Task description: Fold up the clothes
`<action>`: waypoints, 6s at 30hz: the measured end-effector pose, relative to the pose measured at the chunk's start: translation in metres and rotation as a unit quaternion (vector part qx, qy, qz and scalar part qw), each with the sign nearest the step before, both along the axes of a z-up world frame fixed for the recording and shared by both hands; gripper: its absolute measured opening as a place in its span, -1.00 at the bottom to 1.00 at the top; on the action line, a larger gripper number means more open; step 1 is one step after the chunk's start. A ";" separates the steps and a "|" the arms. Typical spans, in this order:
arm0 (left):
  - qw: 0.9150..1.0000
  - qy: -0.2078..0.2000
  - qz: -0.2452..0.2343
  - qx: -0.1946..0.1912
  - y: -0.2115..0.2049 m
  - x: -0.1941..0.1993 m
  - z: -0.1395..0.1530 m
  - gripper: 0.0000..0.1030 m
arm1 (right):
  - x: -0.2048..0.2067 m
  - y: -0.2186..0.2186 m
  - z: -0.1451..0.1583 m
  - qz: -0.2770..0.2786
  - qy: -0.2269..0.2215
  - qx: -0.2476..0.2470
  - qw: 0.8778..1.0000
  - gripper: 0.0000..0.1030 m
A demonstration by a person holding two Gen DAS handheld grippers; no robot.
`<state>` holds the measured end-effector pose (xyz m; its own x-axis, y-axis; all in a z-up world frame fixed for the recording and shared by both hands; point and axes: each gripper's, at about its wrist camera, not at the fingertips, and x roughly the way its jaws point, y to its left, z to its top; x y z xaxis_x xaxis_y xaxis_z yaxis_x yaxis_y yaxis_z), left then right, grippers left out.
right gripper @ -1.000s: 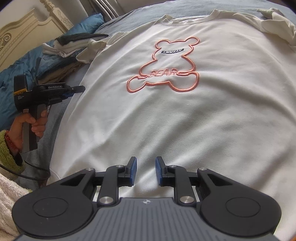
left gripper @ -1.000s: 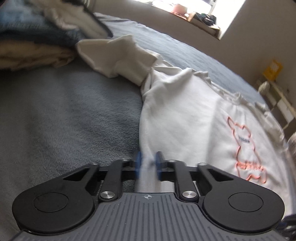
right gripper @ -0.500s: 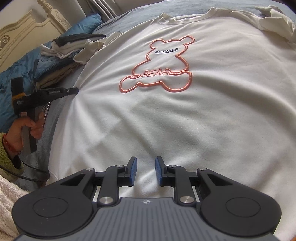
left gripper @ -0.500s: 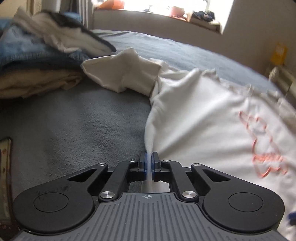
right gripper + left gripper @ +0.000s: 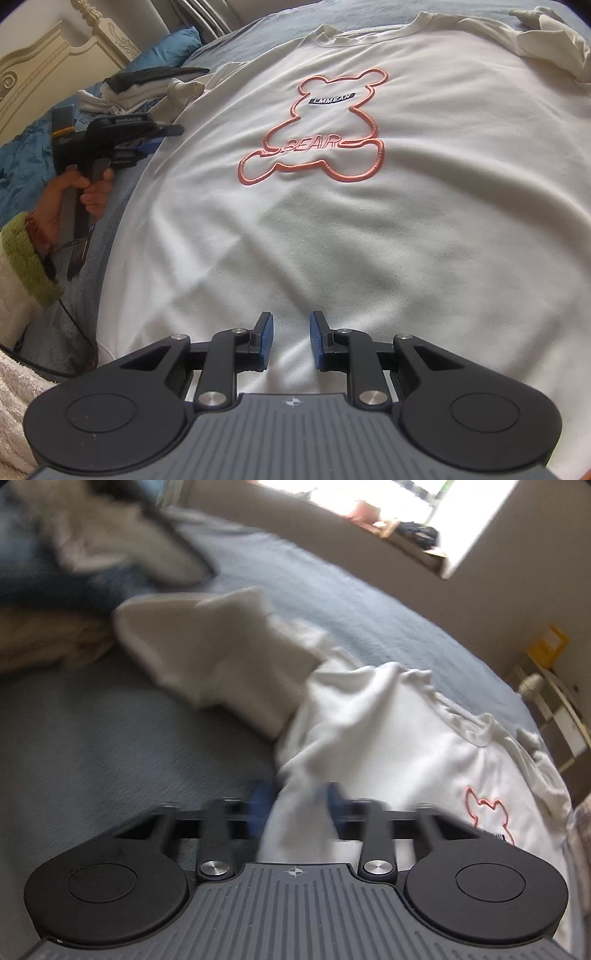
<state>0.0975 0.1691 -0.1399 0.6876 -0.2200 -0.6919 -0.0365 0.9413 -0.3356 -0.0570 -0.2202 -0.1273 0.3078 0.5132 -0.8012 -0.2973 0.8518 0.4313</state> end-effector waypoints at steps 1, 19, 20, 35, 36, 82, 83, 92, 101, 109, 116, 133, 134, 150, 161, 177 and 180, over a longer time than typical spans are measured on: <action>1.000 -0.007 0.001 0.026 -0.006 -0.002 0.002 -0.93 | 0.000 0.000 0.000 0.000 0.001 0.000 1.000 -0.57; 0.999 0.037 0.036 0.016 0.022 -0.042 0.016 -0.34 | 0.001 -0.012 -0.004 -0.005 0.003 0.028 1.000 -0.57; 0.998 0.048 0.026 0.001 0.025 -0.053 0.019 -0.33 | 0.001 -0.012 -0.004 -0.006 0.003 0.029 1.000 -0.57; 0.971 0.202 -0.094 -0.091 0.013 -0.197 -0.002 -0.34 | -0.001 -0.010 -0.003 -0.008 -0.003 0.024 1.000 -0.56; 0.971 0.200 -0.098 -0.084 0.009 -0.200 -0.001 -0.55 | -0.001 -0.009 -0.002 -0.008 -0.004 0.023 1.000 -0.56; 0.967 0.221 -0.124 -0.035 0.004 -0.197 -0.006 -0.62 | 0.034 -0.188 -0.002 -0.309 -0.031 -0.012 0.950 -0.43; 0.967 0.221 -0.124 -0.035 0.004 -0.197 -0.006 -0.62 | 0.037 -0.183 -0.001 -0.302 -0.034 -0.020 0.953 -0.63; 0.967 0.217 -0.129 -0.026 0.005 -0.199 -0.006 -0.60 | 0.042 -0.167 -0.003 -0.284 -0.071 -0.124 0.948 -0.95; 0.966 0.220 -0.131 -0.046 0.011 -0.195 -0.009 -0.61 | -0.009 -0.209 0.006 -0.308 -0.011 0.029 0.951 -0.15; 0.965 0.220 -0.130 -0.060 0.016 -0.193 -0.011 -0.61 | -0.073 -0.205 -0.005 -0.290 0.058 0.075 0.952 -0.18; 0.967 0.213 -0.130 -0.052 0.015 -0.195 -0.010 -0.60 | -0.087 -0.163 0.020 -0.238 0.015 -0.060 0.969 -0.96; 0.964 0.214 -0.139 -0.068 0.019 -0.195 -0.010 -0.60 | -0.110 -0.153 0.010 -0.162 0.046 -0.123 0.978 -0.61; 0.964 0.214 -0.142 -0.062 0.020 -0.196 -0.007 -0.60 | -0.112 -0.154 0.012 -0.155 0.047 -0.133 0.978 -0.60; 0.946 0.080 -0.312 0.030 -0.091 -0.156 0.025 -0.55 | 0.010 -0.062 0.046 -0.040 -0.104 -0.132 0.985 -0.56; 0.922 0.167 -0.350 0.002 -0.078 -0.189 0.012 -0.55 | -0.069 -0.021 0.021 0.216 0.009 -0.085 0.973 -0.56; 0.904 0.138 -0.401 -0.057 -0.124 -0.163 0.000 -0.55 | 0.010 0.041 0.001 0.219 -0.007 0.026 0.975 -0.56; 0.907 0.166 -0.377 -0.084 -0.097 -0.169 -0.001 -0.55 | -0.028 0.034 -0.005 0.250 0.051 0.035 0.966 -0.56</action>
<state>-0.0713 0.0719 -0.1411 0.0583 -0.6629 -0.7464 0.4719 0.6772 -0.5645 -0.0853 -0.1863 -0.1327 -0.0709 0.6317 -0.7719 -0.6174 0.5800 0.5314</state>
